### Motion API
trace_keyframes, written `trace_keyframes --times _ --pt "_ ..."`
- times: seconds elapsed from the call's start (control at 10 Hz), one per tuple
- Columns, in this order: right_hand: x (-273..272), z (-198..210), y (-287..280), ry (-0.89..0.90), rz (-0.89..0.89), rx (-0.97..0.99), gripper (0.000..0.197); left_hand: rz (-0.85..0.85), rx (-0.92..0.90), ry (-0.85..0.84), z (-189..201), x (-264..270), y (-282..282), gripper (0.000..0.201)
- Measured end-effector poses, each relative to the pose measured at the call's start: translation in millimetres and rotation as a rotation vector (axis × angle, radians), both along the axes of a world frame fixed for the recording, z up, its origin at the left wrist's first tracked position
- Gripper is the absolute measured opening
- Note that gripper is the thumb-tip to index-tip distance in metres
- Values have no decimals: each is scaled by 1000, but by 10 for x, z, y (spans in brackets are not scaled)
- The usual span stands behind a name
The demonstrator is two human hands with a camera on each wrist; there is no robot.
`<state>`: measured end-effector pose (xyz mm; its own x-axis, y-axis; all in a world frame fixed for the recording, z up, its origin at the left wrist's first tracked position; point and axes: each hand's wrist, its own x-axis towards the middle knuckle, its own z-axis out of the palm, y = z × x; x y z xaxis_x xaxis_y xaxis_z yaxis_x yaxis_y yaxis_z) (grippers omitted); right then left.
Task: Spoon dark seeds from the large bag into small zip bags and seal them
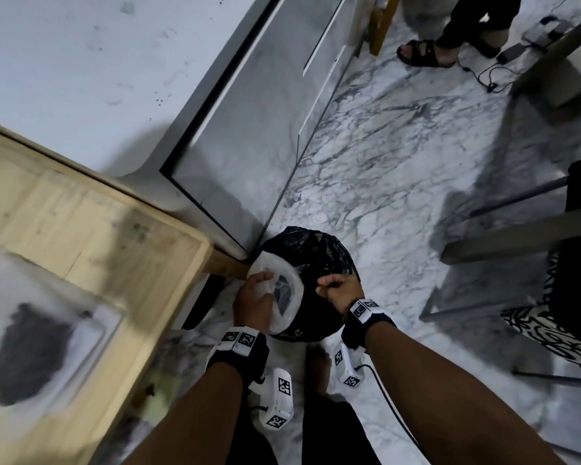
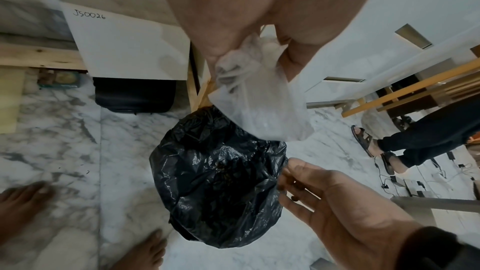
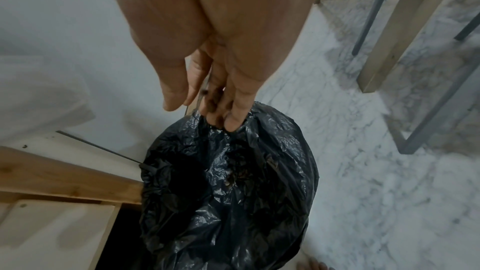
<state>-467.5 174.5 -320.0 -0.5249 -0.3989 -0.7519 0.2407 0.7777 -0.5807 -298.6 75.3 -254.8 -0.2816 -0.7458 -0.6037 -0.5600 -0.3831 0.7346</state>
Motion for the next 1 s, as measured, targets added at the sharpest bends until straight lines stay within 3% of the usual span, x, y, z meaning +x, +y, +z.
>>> trace_keyframes --times 0.3,0.6,0.8,1.0 --pt "-87 -145 29 -100 46 47 28 10 39 27 -225 -101 46 41" --pt "-119 3 92 -150 -110 16 18 4 65 38 -303 -277 40 42" --pt "-122 141 97 -164 -172 -11 16 67 211 128 -300 -466 70 40" --pt "-65 309 73 -157 -180 -17 11 71 206 107 -357 -411 55 39"
